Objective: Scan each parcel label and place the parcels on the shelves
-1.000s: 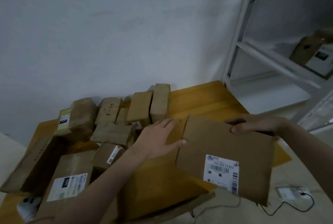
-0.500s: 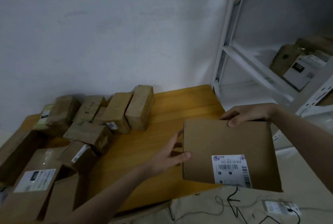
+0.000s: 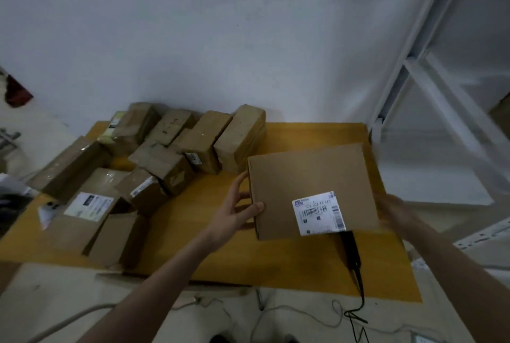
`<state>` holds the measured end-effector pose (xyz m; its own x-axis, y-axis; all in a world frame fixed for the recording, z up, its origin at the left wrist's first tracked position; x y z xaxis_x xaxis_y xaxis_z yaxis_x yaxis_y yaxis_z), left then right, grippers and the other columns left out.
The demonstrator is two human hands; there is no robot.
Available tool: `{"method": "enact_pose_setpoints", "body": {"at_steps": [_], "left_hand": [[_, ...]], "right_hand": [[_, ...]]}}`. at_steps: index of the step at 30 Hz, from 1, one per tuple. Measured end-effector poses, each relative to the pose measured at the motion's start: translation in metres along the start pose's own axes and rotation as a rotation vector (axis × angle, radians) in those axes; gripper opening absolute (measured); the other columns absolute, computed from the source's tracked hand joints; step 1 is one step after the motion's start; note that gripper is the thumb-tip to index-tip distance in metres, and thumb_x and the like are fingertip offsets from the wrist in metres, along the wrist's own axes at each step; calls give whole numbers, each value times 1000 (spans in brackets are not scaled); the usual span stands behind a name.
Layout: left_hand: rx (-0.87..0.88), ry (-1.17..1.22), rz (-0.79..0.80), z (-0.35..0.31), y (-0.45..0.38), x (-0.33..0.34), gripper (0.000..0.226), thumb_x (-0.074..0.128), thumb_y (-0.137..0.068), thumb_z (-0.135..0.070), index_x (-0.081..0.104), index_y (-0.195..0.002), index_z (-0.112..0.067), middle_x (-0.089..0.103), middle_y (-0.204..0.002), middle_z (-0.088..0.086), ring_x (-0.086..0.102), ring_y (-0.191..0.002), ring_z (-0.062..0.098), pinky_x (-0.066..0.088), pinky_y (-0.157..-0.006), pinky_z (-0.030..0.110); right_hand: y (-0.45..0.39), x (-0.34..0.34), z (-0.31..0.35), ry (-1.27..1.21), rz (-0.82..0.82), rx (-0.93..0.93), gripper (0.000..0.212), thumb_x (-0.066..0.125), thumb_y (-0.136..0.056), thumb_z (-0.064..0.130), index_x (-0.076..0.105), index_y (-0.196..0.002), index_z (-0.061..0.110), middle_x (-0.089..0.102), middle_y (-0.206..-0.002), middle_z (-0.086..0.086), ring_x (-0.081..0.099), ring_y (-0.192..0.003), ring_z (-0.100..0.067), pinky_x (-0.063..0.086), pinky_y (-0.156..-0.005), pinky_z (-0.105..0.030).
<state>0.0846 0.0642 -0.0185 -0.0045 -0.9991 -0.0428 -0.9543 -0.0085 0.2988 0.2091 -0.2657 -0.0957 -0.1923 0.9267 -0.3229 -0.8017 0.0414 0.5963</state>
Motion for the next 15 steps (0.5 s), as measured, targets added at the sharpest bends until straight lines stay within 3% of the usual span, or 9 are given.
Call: {"method": "enact_pose_setpoints", "body": {"at_steps": [2,5,7,10,13,15], "left_hand": [[-13,1,-58,4,2,-11,63,67,-83,-33,27,-121,-64,52,-124,-5,62,-106,12,58,-75,30],[-32,18,-126,11,6,-23,68,74,-80,-39,28,-123,-64,53,-126,-2,62,-107,14,59,-77,34],[-48,27,-162,15,9,-30,71,71,-75,-40,27,-126,-62,53,-125,-3,62,-107,14,59,-77,34],[-60,36,-188,23,13,-38,71,71,-74,-39,28,-126,-62,52,-126,-1,62,-107,14,59,-76,33],[-57,33,-193,27,16,-45,70,71,-76,-37,28,-125,-62,51,-126,-1,62,-105,13,58,-74,30],[-50,27,-188,27,14,-49,70,74,-80,-35,27,-125,-61,51,-126,-2,62,-104,11,58,-73,29]], "right_hand": [[7,34,-34,123,166,147,52,59,-91,44,48,-130,11,53,-125,-15,52,-117,-37,43,-90,-46],[3,69,-70,235,245,151,23,66,-89,29,55,-88,9,56,-78,-9,56,-72,-24,42,-70,-36],[-9,79,-85,226,144,121,19,67,-88,11,49,-81,7,45,-62,-9,43,-54,-20,35,-60,-34],[-21,80,-90,147,22,138,14,64,-89,6,54,-99,3,50,-67,-13,46,-58,-25,37,-60,-38],[-17,77,-77,-11,39,189,43,65,-91,16,46,-130,11,57,-90,-15,54,-72,-32,43,-61,-40],[-10,74,-72,5,7,191,43,63,-93,17,47,-132,8,56,-94,-14,52,-74,-32,43,-67,-47]]}}
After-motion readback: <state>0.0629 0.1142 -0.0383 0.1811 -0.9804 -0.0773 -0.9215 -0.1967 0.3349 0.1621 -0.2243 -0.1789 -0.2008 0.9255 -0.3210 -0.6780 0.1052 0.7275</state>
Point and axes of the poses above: each hand's wrist, its own y-axis away from the middle knuckle, its own x-axis out of the palm, z = x × y, the point moved 3 cm from there along -y, towards the middle knuckle
